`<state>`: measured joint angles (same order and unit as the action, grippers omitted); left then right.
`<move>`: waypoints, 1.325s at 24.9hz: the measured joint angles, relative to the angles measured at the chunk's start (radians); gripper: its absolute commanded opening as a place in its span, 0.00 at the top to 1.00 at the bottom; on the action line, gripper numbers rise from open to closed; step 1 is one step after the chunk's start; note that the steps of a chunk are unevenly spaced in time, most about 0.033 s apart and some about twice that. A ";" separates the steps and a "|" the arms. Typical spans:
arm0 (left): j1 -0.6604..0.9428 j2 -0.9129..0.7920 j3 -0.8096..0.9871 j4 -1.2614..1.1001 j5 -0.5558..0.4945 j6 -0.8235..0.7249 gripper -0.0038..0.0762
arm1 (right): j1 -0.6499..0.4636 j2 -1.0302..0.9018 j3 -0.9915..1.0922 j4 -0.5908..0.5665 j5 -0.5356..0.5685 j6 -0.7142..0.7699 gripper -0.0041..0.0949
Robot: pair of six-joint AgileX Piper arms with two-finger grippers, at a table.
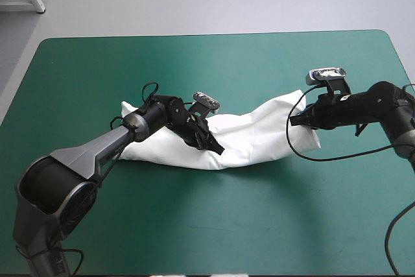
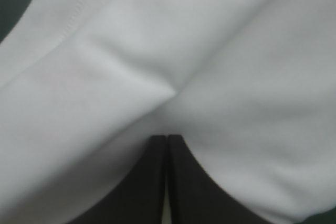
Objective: Fold the cloth
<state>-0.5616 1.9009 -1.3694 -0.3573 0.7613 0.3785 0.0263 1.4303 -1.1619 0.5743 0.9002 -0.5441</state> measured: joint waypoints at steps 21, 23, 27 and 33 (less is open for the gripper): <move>0.456 -0.512 -0.416 0.629 0.447 -0.182 0.93 | 0.529 0.505 -0.715 0.024 0.086 0.122 0.98; 0.483 -0.530 -0.418 0.628 0.450 -0.182 0.93 | 0.599 0.629 -0.885 0.025 0.122 0.155 0.98; 0.487 -0.529 -0.418 0.547 0.461 -0.182 0.93 | 0.690 0.875 -1.202 0.015 0.186 0.230 0.98; 0.487 -0.529 -0.418 0.529 0.460 -0.182 0.93 | 0.736 1.034 -1.383 0.023 0.237 0.275 0.88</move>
<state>-0.0747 1.3724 -1.7869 0.1719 1.2208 0.1963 0.7621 2.4642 -2.5444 0.5978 1.1376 -0.2688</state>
